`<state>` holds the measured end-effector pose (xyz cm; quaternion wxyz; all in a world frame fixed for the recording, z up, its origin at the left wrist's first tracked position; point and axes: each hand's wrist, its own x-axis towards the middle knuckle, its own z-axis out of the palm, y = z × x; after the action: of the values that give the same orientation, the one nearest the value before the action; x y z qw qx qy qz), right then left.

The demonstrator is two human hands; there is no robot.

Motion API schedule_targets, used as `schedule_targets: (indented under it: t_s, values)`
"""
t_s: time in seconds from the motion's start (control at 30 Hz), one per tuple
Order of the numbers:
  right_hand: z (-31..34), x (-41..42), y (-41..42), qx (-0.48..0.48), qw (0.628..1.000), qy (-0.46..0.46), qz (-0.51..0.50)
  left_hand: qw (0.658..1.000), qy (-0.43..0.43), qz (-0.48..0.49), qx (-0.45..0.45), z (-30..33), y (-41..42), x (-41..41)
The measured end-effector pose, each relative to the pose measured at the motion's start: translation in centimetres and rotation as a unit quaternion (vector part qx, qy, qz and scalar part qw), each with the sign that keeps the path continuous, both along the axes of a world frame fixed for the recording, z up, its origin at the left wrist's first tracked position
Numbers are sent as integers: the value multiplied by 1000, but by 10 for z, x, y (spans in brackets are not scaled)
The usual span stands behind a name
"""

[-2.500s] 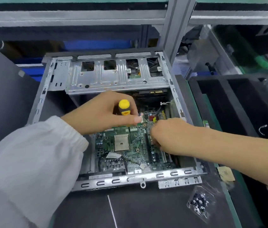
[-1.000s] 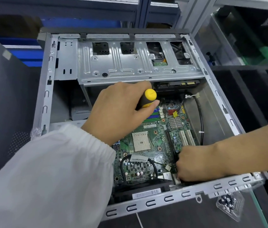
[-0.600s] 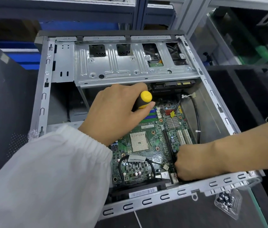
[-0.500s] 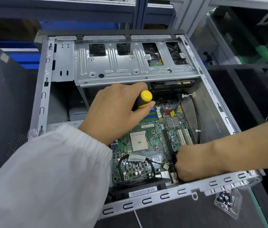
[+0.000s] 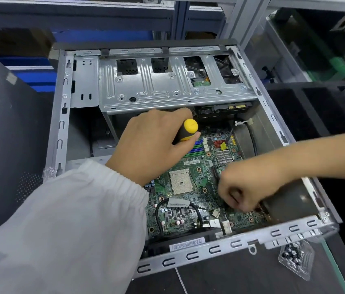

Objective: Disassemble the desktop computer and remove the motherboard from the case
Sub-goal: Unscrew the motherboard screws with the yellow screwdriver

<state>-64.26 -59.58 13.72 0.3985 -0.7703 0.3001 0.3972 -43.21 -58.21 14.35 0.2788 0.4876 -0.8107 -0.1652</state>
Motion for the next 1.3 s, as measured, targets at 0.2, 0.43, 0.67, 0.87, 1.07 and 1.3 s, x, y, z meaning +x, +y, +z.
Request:
schedule_targets:
  t_s: [0.2, 0.43, 0.67, 0.87, 1.07, 1.3]
  values:
    - [21, 6, -24, 395, 766, -181, -473, 1000, 17, 18, -15, 1, -1, 0]
    - [27, 16, 14, 540, 542, -330, -553, 992, 109, 57, 22, 5, 1, 1]
    - [51, 25, 35, 286, 590, -316, -686, 975, 159, 24, 151, 32, 14, 5]
    - [74, 28, 40, 419, 432, -361, -712, 962, 196, -13, 189, 58, 40, 26]
    - [62, 35, 38, 559, 211, -438, -671, 939, 256, 48, 224, 63, 70, 34]
    - [69, 40, 39, 613, 195, -453, -618, 930, 266, 104, 231, 65, 84, 32]
